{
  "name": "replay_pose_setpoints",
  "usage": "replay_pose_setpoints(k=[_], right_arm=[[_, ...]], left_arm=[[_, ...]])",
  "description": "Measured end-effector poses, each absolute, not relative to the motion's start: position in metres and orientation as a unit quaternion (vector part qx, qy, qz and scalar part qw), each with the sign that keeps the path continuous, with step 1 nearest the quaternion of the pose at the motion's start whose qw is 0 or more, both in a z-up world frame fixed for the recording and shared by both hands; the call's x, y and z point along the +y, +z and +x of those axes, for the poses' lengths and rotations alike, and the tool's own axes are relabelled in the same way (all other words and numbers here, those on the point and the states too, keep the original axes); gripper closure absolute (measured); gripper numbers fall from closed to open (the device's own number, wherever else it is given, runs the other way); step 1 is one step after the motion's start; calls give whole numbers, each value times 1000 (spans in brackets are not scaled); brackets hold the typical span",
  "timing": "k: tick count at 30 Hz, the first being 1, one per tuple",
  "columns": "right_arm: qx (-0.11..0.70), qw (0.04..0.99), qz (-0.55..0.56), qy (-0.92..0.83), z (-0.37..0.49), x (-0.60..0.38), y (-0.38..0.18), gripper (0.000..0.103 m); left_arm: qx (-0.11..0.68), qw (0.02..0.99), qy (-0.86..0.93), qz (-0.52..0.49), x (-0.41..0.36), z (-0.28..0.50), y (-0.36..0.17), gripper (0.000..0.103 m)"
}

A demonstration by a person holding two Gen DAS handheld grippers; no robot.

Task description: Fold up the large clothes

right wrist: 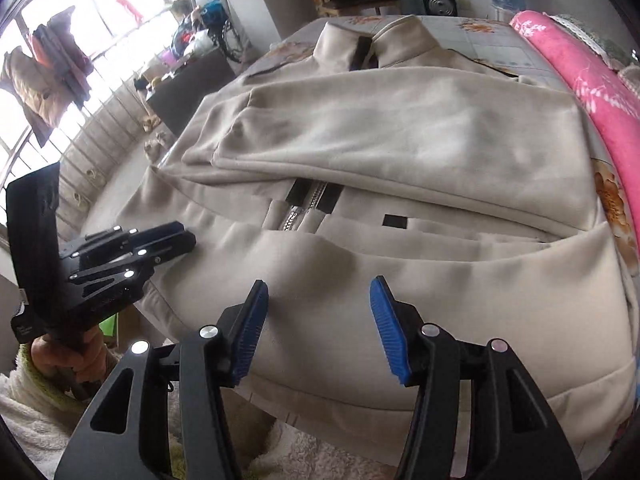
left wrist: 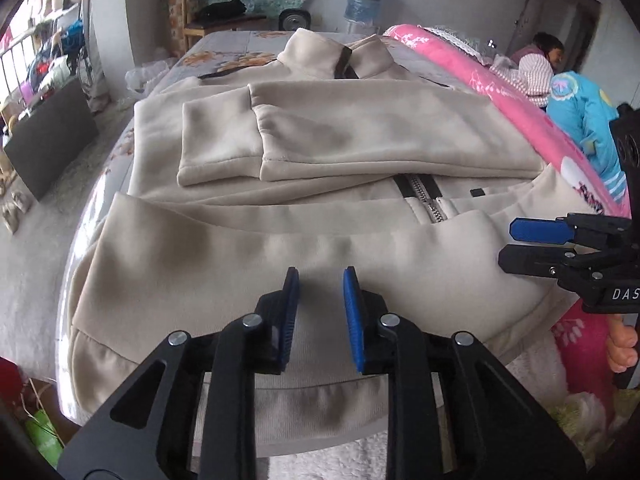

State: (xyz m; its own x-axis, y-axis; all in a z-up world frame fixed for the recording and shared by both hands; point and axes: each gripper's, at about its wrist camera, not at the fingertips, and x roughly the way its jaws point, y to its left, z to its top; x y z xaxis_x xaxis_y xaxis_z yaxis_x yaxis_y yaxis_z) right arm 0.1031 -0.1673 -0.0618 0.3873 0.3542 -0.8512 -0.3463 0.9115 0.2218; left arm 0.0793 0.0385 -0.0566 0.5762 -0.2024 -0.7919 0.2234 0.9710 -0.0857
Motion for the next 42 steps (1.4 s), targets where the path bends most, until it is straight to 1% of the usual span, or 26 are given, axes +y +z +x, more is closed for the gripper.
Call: replay_pose_setpoints(k=[1,2,3,5,6,9,11,12,14,19,22,23,25,26,27,31,32,33,34,36,39,42], right_arm=[[509,835,-10,209,102,-163,-62,51],[508,835,-22,210,101,-160,-62,53],[509,834,-23,212,101,-159,-63,68],[521,826,-14,214,105,-162,-65,95],[519,827,-15,214,104,-162,-63,97],[490,846,-24,207,101,-162,-44,99],[466,861,-16,203,104,-166,-27,100],[450,871,-21,198,105,-166,-17,102],[429,884,-39,179,112,-164,-10,102],[449,877,-32,170,137,-161,-35,102],[467,862,20,195,140,-174,-37,102],[474,855,33,206,140,-178,-37,100],[488,844,51,216,139,-186,-39,86],[496,839,59,217,139,-188,-42,66],[502,834,62,220,138,-189,-45,55],[526,823,30,213,135,-175,-62,54],[518,830,10,207,131,-170,-63,56],[516,832,-10,202,129,-164,-63,71],[519,829,-23,206,127,-159,-65,82],[513,832,-50,205,122,-151,-64,96],[493,845,-68,196,116,-148,-56,98],[464,863,-54,191,118,-152,-35,98]], left_arm=[[440,891,-112,24,36,78,-58,89],[435,893,-108,35,35,76,-58,93],[431,895,-104,45,36,75,-57,101],[425,897,-104,57,35,73,-57,102],[422,899,-105,58,35,73,-56,102],[403,907,-109,50,38,72,-43,103],[375,920,-109,48,41,71,-26,103],[361,925,-106,47,43,72,-19,103],[357,927,-108,42,43,79,-16,103],[380,918,-99,52,36,97,-46,103],[379,918,-99,53,36,97,-52,103],[378,919,-99,53,36,97,-52,103],[379,919,-100,50,37,97,-54,103],[379,919,-100,48,37,98,-55,103],[379,919,-99,47,37,99,-56,103],[384,918,-88,39,42,105,-59,103],[386,918,-89,30,45,106,-58,103],[387,917,-89,25,47,107,-58,103],[386,918,-86,25,48,107,-57,103],[384,919,-87,26,51,107,-57,103],[376,920,-108,4,56,102,-52,103],[348,924,-155,-24,55,90,-36,103]])
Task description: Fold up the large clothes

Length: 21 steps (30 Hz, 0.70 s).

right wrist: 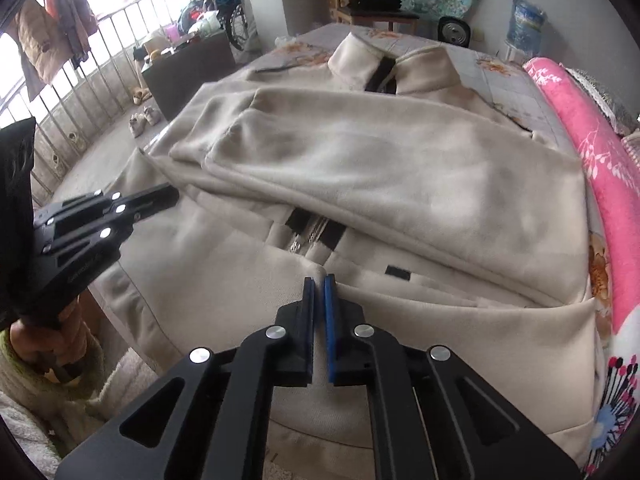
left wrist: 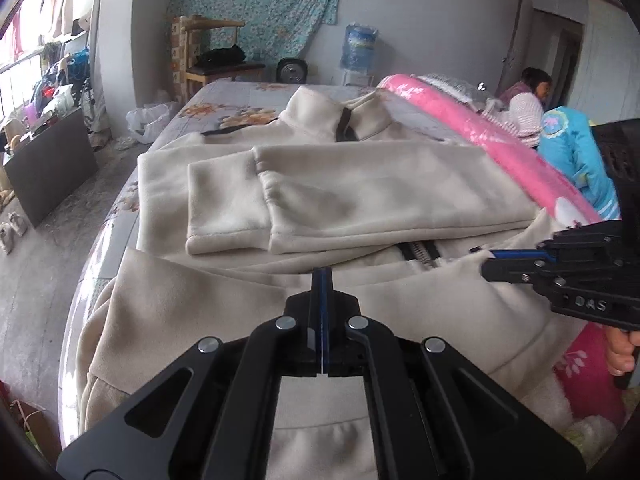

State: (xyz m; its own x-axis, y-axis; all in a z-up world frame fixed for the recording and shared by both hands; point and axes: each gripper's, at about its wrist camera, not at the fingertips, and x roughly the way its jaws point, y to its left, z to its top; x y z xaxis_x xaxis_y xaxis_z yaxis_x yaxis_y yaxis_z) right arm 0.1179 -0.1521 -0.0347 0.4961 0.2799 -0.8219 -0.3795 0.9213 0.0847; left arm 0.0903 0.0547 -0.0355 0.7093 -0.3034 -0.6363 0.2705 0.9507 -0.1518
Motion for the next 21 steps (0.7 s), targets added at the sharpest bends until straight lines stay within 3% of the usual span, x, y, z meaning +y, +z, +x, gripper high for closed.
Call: replay_pose_setpoints(k=[6,16,19,21], right_arm=[[455,868,-73,185,133,-148,-37,99],[475,857,-33,197,143,-159,-62,97],[464,867,-8,183,135,-181,-47,90],[446,882,-6,149,123,-207,-32,78]], left_arm=[[348,900,-261,-18,16,83,-31,103],[396,882,-256,-21,-6,109,-69,103],[396,884,-247,2,-12,107,-68,103],[396,885,-244,9,-12,107,-67,103]])
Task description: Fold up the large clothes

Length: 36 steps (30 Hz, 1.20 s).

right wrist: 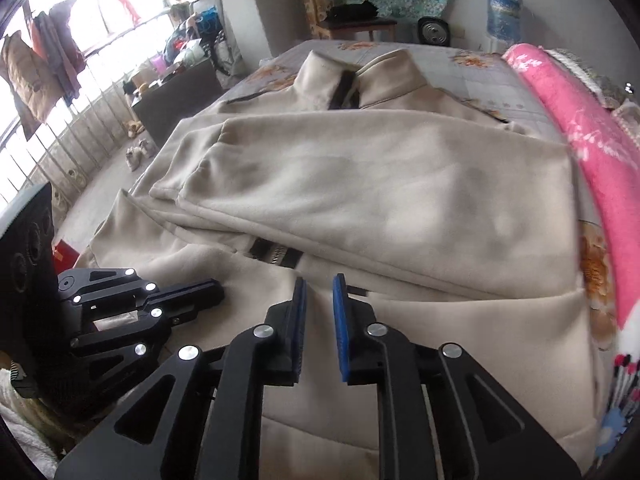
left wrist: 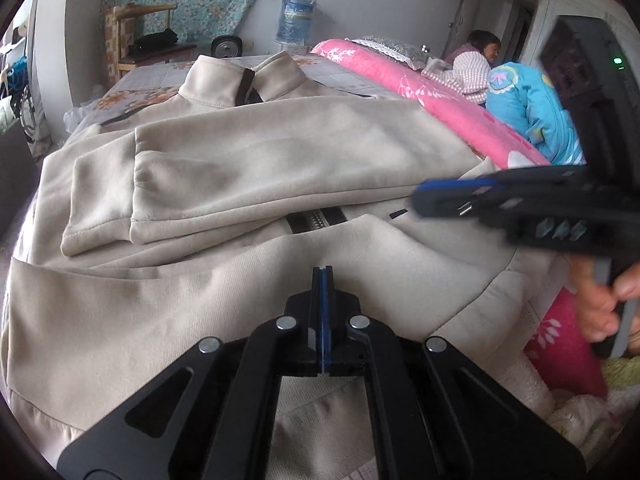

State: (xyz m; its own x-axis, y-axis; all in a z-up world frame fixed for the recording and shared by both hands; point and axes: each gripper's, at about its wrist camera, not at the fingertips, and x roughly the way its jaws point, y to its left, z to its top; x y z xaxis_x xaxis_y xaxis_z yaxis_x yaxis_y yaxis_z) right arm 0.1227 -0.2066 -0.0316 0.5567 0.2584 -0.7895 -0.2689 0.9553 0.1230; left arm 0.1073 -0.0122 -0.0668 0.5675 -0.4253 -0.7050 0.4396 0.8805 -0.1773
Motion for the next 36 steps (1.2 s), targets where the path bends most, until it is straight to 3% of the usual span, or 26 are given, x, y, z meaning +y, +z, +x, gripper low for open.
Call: replay_pose_setpoints(k=[3,13,16,19,20,25,32,36], right_arm=[[431,898,-14,84,108,-246,-17,61],[468,883,-36,-7,121,-304,-53,58],[464,884,-50,-4,123,-301,-56,67],[452,889,-68,-6,118,-295,-50,94],[444,894,-64,-6,115,-295,-44,97],[380,923,-61,-33,104,-293,-11,98],[429,896,-108,-46,127,-294,-63,97],[432,898,-68,-47,120,-303,-39,86]], left_arm=[[397,885,-243,5,-10,108,-66,103],[399,887,-232,11,-11,110,-66,102],[399,888,-228,15,-11,109,-66,102],[397,890,-225,20,-12,109,-66,102],[396,890,-224,22,-12,109,-66,102],[397,891,-220,28,-12,110,-66,102],[399,891,-217,28,-12,111,-66,102],[399,890,-218,27,-11,112,-67,102]])
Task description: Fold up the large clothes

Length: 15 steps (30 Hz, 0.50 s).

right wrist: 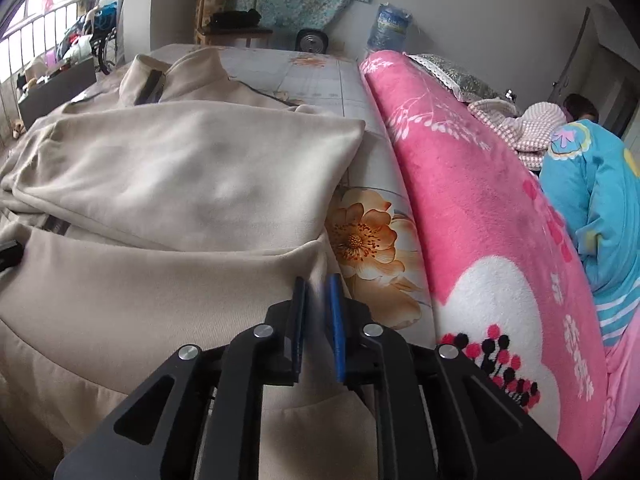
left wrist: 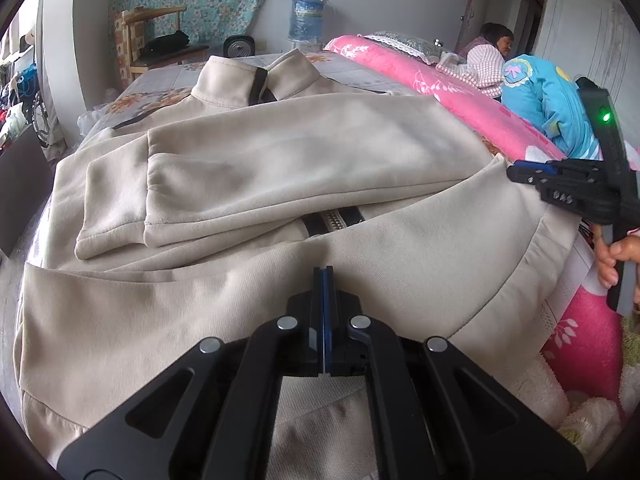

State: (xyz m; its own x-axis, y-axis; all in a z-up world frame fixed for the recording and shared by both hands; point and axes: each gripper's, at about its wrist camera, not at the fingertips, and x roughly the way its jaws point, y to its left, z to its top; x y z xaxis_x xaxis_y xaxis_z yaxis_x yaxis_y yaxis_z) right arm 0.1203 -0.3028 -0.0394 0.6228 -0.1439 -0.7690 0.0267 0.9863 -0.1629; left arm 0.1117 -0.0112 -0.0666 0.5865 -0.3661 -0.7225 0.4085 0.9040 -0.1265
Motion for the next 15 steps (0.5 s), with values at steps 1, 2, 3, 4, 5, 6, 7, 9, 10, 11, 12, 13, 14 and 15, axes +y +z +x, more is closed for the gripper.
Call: replay_pose_setpoints(k=[1,2,3,4,5,6,7,9,10,11,12,13,14,15], right_arm=[[426,903,-40,-43,115,-307,-28,85],[416,908,-24,-40,111,-309,-19,84],[400,916,-15,-29,104,-305,-6,83],[387,922,-12,-15,98,-299,3,83],[378,926,-5,13,93,-288,9,79],[378,925,1,46,89,-275,10,76],[383,920,5,84,89,-262,8,72],[401,903,4,155,90,-230,-7,71],[412,894,-1,177,93,-215,-16,71],[420,886,-5,195,96,-201,-26,71],[429,880,-6,206,99,-191,-34,71],[437,873,-6,215,103,-184,-42,71],[449,866,-10,220,109,-177,-54,71],[460,861,-21,214,112,-171,-65,71]], left_arm=[[399,890,-218,26,-11,112,-66,102],[399,890,-218,28,-12,112,-66,102],[399,890,-218,28,-11,112,-66,102],[399,890,-219,26,-11,112,-66,102],[400,890,-219,24,-11,113,-67,102],[399,890,-219,22,-10,113,-67,102],[399,890,-220,20,-10,113,-67,102],[401,889,-220,15,-9,113,-67,102],[402,888,-221,11,-9,114,-67,102],[404,888,-221,8,-8,114,-68,102],[405,887,-222,5,-7,114,-68,102],[405,887,-222,1,-7,115,-68,102],[406,887,-222,-2,-6,115,-68,102],[406,886,-223,-5,-5,115,-68,102]])
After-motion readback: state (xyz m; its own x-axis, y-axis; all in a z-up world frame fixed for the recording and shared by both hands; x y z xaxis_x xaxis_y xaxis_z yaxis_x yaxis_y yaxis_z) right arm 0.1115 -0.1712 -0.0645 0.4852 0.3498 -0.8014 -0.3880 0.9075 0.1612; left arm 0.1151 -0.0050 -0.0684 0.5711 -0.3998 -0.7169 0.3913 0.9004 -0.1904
